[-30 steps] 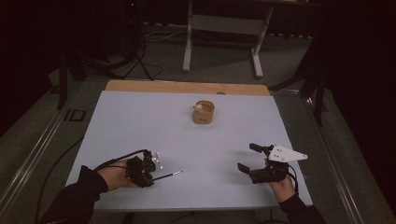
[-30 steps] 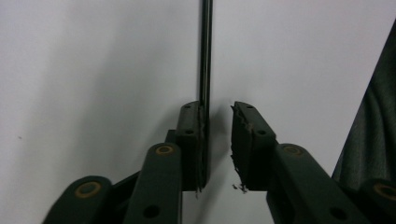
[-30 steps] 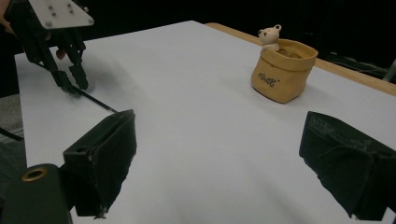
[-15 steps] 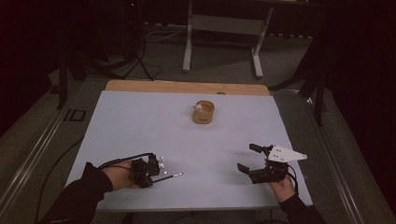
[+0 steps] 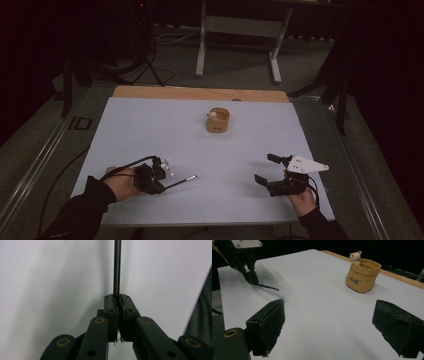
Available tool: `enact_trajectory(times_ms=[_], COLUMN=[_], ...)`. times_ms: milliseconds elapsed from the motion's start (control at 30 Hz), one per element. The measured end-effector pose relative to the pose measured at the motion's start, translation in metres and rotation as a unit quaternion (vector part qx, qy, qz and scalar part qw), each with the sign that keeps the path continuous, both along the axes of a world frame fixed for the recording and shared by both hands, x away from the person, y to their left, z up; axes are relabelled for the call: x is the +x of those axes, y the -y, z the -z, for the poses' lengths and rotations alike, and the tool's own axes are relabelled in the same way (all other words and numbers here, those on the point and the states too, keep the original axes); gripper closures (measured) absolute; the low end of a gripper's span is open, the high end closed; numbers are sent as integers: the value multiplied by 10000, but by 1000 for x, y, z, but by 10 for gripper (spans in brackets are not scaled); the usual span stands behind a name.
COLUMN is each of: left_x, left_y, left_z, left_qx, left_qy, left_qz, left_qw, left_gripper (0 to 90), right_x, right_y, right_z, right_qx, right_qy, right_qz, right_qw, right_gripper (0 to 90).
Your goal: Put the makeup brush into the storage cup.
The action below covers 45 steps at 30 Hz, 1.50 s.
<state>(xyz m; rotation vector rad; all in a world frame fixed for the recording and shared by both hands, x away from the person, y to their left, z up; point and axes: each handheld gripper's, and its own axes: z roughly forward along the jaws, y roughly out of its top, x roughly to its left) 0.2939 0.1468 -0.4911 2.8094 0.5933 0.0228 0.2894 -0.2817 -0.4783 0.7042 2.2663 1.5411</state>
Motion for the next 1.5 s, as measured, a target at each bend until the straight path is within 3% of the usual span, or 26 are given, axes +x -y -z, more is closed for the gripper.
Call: enact_trajectory(times_ms=[33,67,133,333,367,400,433,567,800,967,1100,1233,1300,1400,1467,1500], left_x=[1,1,2,7,9,8,10,10,13,16,17,17,18,18,18,19], left_y=[-1,-2,-4,-7,-7,-7,-6,-5,-4,-4,-2,2,5,8,8,11], left_z=[-1,-2,-4,-7,-8,-8,-10,-15,-22,-26,-25,-23,-23,-24,-24,-27], left_qx=[-30,-57,-146,-328,-345,-349,-398,-498,-862,-1304,-1513,-1596,-1616,-1744,-1744,-1961], left_qy=[-124,-46,-122,98,40,144,78,236,358,396,370,464,433,523,523,516], left_qz=[-61,-44,-181,-583,-617,-649,-738,-755,-963,-1103,-1092,-1043,-1004,-1015,-1015,-1069], left_qw=[9999,10000,9997,9977,9975,9972,9965,9956,9910,9845,9817,9806,9808,9780,9780,9734], left_gripper=[857,857,857,857,857,857,857,857,857,857,857,857,857,857,857,857], right_x=[0,0,0,1,1,1,1,1,1,1,0,0,-1,-2,-2,-2], right_y=[0,0,0,0,0,0,0,0,0,-2,-1,-1,-2,-2,-2,-2], right_z=[0,0,0,1,1,1,1,1,0,1,-1,-1,-2,-4,-5,-5], right_qx=[-2,3,-5,1,1,10,7,16,8,-75,-67,-48,-76,-85,-64,-64], right_qy=[0,-2,1,-29,-29,-40,-37,-39,7,-62,-4,-31,19,152,197,197], right_qz=[-3,-1,0,-5,-9,-12,-7,-6,-8,-87,-72,-92,-78,3,31,31], right_qw=[10000,10000,10000,10000,10000,10000,10000,10000,10000,9999,10000,9999,9999,9998,9998,9998], right_gripper=[109,109,110,109,109,109,109,109,108,108,108,108,108,108,108,108])
